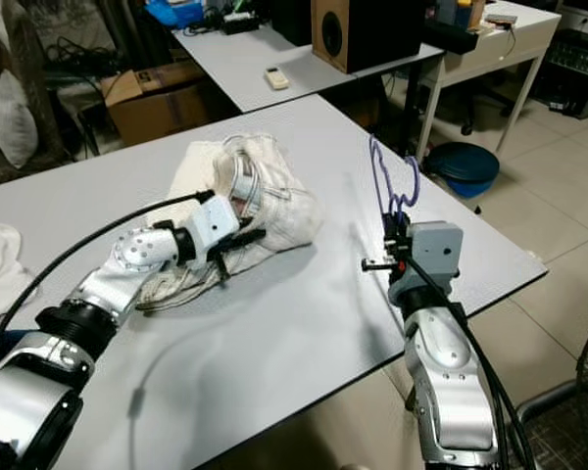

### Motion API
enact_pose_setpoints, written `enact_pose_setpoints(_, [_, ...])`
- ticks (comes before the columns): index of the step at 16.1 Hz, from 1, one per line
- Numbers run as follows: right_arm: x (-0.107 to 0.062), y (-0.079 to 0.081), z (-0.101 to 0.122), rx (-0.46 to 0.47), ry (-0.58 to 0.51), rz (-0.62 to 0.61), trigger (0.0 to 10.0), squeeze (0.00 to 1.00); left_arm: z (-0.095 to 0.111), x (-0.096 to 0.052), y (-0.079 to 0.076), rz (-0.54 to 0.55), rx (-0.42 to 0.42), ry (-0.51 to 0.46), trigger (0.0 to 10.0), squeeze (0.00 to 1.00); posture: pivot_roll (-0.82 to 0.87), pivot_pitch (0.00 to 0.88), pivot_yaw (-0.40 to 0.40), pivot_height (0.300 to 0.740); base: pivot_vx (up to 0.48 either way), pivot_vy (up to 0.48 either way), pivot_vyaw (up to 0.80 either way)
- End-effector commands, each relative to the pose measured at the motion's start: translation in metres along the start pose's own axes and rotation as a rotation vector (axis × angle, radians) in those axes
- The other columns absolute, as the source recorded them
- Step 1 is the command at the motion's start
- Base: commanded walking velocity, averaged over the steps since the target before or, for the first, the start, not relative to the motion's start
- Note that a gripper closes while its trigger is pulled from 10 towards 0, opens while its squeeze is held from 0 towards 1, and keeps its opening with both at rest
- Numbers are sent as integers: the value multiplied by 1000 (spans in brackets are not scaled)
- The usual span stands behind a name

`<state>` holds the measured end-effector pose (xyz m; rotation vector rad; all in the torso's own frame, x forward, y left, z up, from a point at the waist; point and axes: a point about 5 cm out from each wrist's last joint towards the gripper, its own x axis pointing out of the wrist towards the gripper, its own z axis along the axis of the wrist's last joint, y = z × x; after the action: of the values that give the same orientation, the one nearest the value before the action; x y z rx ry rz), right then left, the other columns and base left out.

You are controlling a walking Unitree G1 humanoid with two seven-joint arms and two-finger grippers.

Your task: Hang hanger

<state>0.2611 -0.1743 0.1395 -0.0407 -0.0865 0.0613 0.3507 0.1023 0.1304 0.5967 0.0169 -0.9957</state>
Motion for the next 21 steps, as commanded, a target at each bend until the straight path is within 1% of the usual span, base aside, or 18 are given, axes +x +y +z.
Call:
enact_pose_setpoints(1, [-3,4,-11,14,50,7,10000,0,-2,2,-8,-46,-39,-3,10000,0,-176,0,158,740,0,0,0])
enact_pose_setpoints(2, [-3,4,-11,14,49,3,10000,0,-2,3,-10,-65,-71,-16,10000,0,-177,0,163,740,0,0,0])
enact_pose_setpoints(3, [-4,3,-11,15,47,-8,10000,0,3,4,-14,-107,-153,-71,10000,1000,-182,0,172,740,0,0,0])
enact_pose_setpoints(5, [-6,2,-12,17,47,-18,10000,0,10,2,-14,-142,-212,-133,10000,1000,-186,0,178,740,0,0,0])
enact_pose_setpoints(7, [-8,1,-12,18,49,-30,10000,0,21,-6,-14,-237,-228,-209,10000,1000,-191,0,185,740,0,0,0])
enact_pose_setpoints(8, [-8,1,-12,18,49,-30,10000,0,21,-9,-13,-259,-217,-205,10000,1000,-191,0,186,740,0,0,0])
enact_pose_setpoints(9, [-8,2,-12,18,47,-32,10000,0,19,-18,-11,-284,-195,-183,10000,1000,-193,0,192,740,0,0,0])
enact_pose_setpoints(10, [-8,2,-12,18,46,-34,10000,0,19,-23,-8,-289,-201,-181,10000,1000,-194,0,194,740,0,0,0])
enact_pose_setpoints(11, [-8,1,-11,20,44,-38,10000,0,20,-30,-2,-288,-233,-192,10000,1000,-191,0,195,740,0,0,0])
enact_pose_setpoints(12, [-8,1,-11,22,41,-41,10000,0,21,-40,8,-266,-263,-204,10000,1000,-189,0,195,740,0,0,0])
enact_pose_setpoints(14, [-8,1,-11,22,40,-41,10000,0,19,-49,21,-221,-272,-191,10000,1000,-188,0,196,740,0,0,0])
enact_pose_setpoints(15, [-7,3,-11,23,38,-39,10000,0,8,-61,41,-111,-269,-105,10000,1000,-186,0,198,740,0,0,0])
enact_pose_setpoints(16, [-7,3,-11,24,39,-38,10000,0,2,-65,50,-44,-274,-50,10000,1000,-183,0,198,740,0,0,0])
enact_pose_setpoints(17, [-7,3,-12,24,40,-38,10000,0,-2,-67,54,-4,-278,-17,10000,1000,-183,0,198,740,0,0,0])
enact_pose_setpoints(18, [-7,4,-12,25,41,-37,10000,0,-7,-66,57,53,-298,12,10000,902,-183,0,199,740,0,0,0])
enact_pose_setpoints(19, [-7,4,-12,27,41,-36,10000,0,-12,-63,58,109,-309,39,10000,902,-185,0,200,740,0,0,0])
enact_pose_setpoints(20, [-7,5,-12,27,41,-35,10000,0,-24,-58,59,228,-348,111,10000,0,-189,0,202,740,0,0,0])
enact_pose_setpoints(21, [-7,5,-12,27,41,-35,10000,0,-28,-57,59,247,-361,130,10000,0,-193,0,205,740,0,0,0])
